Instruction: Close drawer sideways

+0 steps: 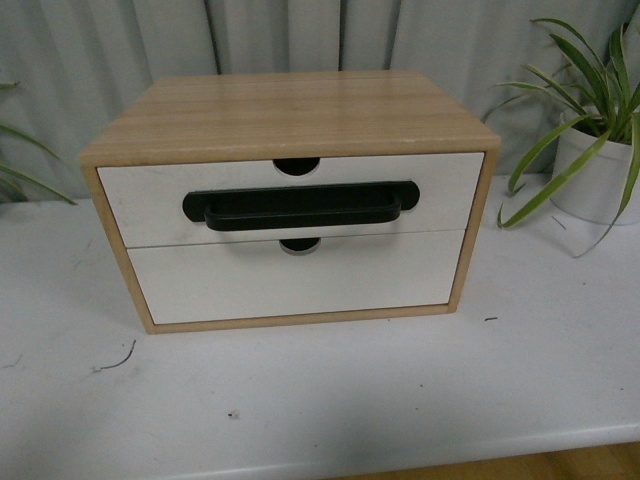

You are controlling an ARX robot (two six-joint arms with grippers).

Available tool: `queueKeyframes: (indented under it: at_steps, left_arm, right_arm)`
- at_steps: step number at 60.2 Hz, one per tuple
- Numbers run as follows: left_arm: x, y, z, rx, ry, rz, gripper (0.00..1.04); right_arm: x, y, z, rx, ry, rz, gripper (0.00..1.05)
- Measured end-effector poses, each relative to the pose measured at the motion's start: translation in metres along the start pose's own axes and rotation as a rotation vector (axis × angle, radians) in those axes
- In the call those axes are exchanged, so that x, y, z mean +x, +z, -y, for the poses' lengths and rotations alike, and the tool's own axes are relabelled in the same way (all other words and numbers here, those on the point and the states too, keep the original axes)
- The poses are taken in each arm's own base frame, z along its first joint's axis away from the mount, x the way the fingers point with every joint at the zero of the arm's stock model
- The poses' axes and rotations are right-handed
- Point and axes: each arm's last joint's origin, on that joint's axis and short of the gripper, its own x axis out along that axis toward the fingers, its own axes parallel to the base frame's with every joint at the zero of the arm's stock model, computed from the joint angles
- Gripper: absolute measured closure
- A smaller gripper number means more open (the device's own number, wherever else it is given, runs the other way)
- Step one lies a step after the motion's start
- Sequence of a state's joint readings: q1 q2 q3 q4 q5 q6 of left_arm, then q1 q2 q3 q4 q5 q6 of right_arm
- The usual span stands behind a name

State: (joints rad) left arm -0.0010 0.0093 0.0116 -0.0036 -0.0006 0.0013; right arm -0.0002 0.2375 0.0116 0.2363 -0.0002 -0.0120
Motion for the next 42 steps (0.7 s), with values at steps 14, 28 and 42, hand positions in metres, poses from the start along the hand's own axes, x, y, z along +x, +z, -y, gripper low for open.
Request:
queueKeyframes:
  at_steps: [14,28,42]
  left_arm:
    - [0.000,0.000,0.000,0.000,0.000,0.000,1.03]
    - [0.000,0.000,0.000,0.000,0.000,-0.001,1.03]
    - [0.000,0.000,0.000,0.000,0.000,0.000,1.03]
  right_arm:
    - [-0.004,0.000,0.000,0.001,0.000,0.004,1.03]
    - [-0.015,0.000,0.000,0.002,0.001,0.017,1.03]
    - [-0.015,-0.003,0.000,0.001,0.000,-0.007,1.03]
